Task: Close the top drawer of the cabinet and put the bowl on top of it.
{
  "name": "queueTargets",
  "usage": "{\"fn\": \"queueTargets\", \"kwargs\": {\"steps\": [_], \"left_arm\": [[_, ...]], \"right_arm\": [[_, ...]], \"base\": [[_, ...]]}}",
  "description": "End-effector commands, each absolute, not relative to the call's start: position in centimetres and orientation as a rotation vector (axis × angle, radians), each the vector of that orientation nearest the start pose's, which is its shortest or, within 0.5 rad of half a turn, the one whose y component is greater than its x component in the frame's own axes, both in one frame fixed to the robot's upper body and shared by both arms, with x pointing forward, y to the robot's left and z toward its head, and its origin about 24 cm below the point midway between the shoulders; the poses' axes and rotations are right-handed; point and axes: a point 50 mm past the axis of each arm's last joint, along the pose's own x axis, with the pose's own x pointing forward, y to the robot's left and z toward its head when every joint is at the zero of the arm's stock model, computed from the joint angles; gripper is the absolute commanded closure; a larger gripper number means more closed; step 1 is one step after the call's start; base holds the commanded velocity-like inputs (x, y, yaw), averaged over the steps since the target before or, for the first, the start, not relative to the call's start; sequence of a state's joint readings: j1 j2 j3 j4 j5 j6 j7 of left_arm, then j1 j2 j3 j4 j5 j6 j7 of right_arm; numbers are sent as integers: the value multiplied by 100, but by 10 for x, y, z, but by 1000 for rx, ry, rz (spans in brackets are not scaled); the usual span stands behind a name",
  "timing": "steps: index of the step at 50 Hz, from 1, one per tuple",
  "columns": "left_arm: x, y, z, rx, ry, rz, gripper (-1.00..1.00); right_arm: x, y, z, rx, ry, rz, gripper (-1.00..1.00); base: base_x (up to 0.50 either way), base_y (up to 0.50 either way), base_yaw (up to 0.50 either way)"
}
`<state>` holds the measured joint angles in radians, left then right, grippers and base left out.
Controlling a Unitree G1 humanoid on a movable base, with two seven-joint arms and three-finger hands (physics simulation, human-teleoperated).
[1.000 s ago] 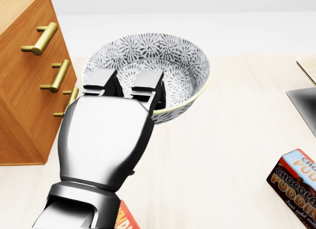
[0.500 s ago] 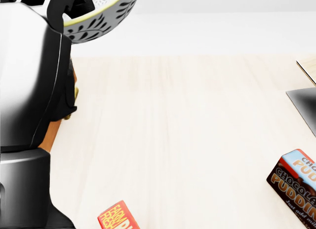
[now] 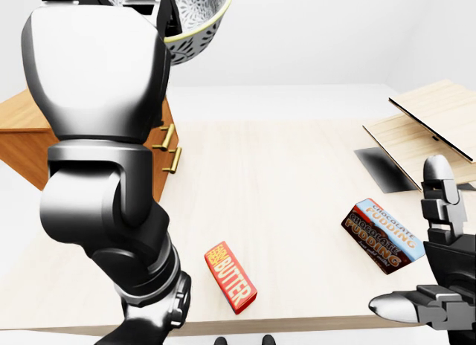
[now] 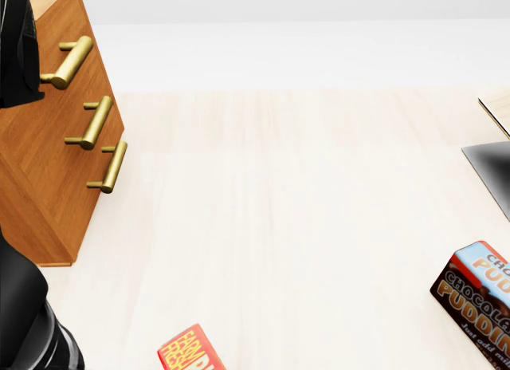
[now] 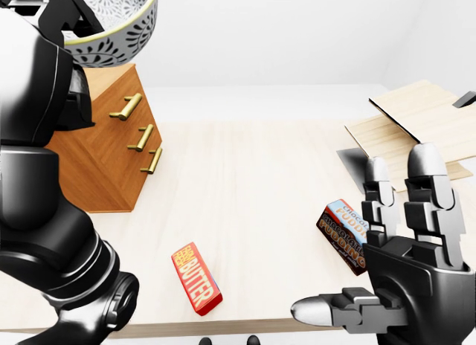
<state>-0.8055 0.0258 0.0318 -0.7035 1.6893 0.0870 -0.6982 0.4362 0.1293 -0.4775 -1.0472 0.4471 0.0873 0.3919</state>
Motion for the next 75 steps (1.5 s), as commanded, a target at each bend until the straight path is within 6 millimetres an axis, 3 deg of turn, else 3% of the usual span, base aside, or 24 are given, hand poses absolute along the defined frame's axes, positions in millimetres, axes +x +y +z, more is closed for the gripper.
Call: {"fn": "queueTargets", "kwargs": {"steps": [1,25,40,51,62,75], "left_arm": [[230,134,342,1503,-644,519,100],[274,175,350,1552,-490,383,100],[302,206,349,1439,-477,347,100],[312,230,366,1351,-499,406,100],[328,262,365,1208,-474,473,100],[345,284,361,1122,-408,535,100]], "right_arm": [[113,-208,188,28,-614,-19,-100],[116,-204,187,11,-617,-13,-100],[119,-201,186,4,-607,-8,-100],[119,-200,184,4,-598,-6,-100],[121,-198,181,6,-577,4,-100],[121,-198,181,7,-578,4,-100]], "base": [[0,0,0],[0,0,0],[0,0,0],[0,0,0],[0,0,0],[0,0,0]]}}
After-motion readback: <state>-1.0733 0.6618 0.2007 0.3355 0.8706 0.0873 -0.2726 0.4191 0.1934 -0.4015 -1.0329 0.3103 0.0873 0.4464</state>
